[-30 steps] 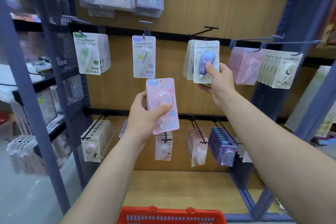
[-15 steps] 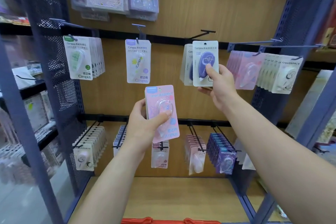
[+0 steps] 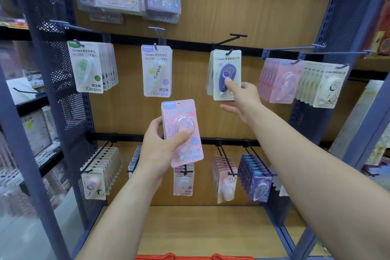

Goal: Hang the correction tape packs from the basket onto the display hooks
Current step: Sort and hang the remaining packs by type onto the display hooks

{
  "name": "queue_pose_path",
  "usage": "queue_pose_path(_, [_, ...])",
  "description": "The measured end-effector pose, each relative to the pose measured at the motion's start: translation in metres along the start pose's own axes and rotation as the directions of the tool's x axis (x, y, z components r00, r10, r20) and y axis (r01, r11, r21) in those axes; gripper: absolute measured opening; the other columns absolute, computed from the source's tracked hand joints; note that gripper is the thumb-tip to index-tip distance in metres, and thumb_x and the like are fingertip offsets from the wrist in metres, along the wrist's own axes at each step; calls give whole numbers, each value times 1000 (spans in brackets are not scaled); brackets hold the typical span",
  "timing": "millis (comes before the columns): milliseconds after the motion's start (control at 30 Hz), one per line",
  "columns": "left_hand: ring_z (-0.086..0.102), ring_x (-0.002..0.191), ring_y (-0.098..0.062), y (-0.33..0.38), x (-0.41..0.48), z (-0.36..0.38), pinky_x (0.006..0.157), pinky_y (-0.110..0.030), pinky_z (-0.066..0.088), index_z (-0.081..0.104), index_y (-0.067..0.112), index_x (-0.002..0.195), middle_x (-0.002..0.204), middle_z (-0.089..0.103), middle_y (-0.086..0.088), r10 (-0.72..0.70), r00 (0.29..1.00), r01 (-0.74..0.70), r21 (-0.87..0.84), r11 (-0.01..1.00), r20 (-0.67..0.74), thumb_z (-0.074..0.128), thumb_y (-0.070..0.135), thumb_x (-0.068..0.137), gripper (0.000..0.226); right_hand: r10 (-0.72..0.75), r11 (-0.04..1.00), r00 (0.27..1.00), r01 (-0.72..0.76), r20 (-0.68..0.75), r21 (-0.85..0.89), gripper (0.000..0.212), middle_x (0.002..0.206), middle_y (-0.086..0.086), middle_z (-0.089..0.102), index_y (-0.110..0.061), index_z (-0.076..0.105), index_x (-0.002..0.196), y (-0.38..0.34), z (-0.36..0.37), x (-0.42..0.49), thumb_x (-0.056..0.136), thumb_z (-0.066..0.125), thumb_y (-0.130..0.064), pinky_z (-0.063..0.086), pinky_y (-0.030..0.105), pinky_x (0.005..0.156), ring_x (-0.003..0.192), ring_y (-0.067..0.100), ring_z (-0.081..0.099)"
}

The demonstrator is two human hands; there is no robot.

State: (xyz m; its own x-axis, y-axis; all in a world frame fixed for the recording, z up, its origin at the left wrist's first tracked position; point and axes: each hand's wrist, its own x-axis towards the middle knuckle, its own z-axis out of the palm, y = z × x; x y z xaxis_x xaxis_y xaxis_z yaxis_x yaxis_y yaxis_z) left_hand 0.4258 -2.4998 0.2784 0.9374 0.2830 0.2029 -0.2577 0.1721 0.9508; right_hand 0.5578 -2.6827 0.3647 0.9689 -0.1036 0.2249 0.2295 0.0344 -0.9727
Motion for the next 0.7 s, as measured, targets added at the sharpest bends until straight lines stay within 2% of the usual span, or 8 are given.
queue_pose_path(67, [75,100,-12,0,0,0,82,-38,63,57,23,132,118,74,6,-3,1000,3,-3,1000,6,84,19,82,57,65,992,996,-72,-63,-106,52,122,1,61,-13,49,129,15,-1,-4,93,72,-43,63,42,83,106,19,65])
queue_pose_path(167, [75,98,-12,-1,1,-1,75,-33,63,57,23,132,118,74,6,-7,1000,7,-6,1000,14,84,20,83,55,18,950,990,-60,-137,-307,66,135,0,54,-20,44,141,42,-5,-28,89,73,-49,55,49,100,118,21,58])
queue_pose_path(233, [76,98,-13,-3,2,0,76,-36,64,58,23,131,118,74,4,-21,1000,21,-7,1000,13,84,22,84,54,-2,971,1000,-4,-23,-237,43,126,-1,63,-23,54,133,52,-5,-56,96,67,-42,57,44,96,111,20,65])
queue_pose_path(300, [76,99,-17,-5,2,0,82,-45,64,59,23,130,119,74,3,-44,999,44,-12,999,13,84,23,84,53,5,987,983,25,185,-157,22,117,2,70,-22,65,120,60,-2,-85,102,61,-32,61,39,87,106,21,71])
queue_pose_path(400, [76,101,-21,-8,0,3,86,-54,62,59,23,129,117,75,3,-54,999,54,-7,999,5,87,26,81,55,-62,985,930,115,363,-126,19,112,-6,74,-24,72,114,67,1,-115,96,71,-27,61,34,85,107,13,71])
queue_pose_path(500, [76,101,-22,-13,-4,10,89,-56,60,57,21,130,118,75,2,-54,998,55,-25,998,11,83,24,86,51,-86,970,938,156,335,-188,29,105,-15,73,-26,70,107,75,3,-123,83,85,-28,57,26,88,102,2,67])
queue_pose_path(600, [74,104,-18,-16,-7,17,89,-53,61,53,20,133,120,73,3,-27,1000,27,6,1000,9,81,30,85,57,-77,977,956,129,283,-168,34,105,-7,74,-20,65,103,80,-1,-125,80,87,-31,56,36,92,104,12,69])
queue_pose_path(700, [73,104,-13,-19,-7,23,80,-32,63,48,21,136,121,71,5,5,999,-6,36,999,32,75,29,91,54,-29,999,976,33,214,-12,34,106,2,77,-13,57,111,84,-11,-125,88,81,-23,59,46,93,103,24,74])
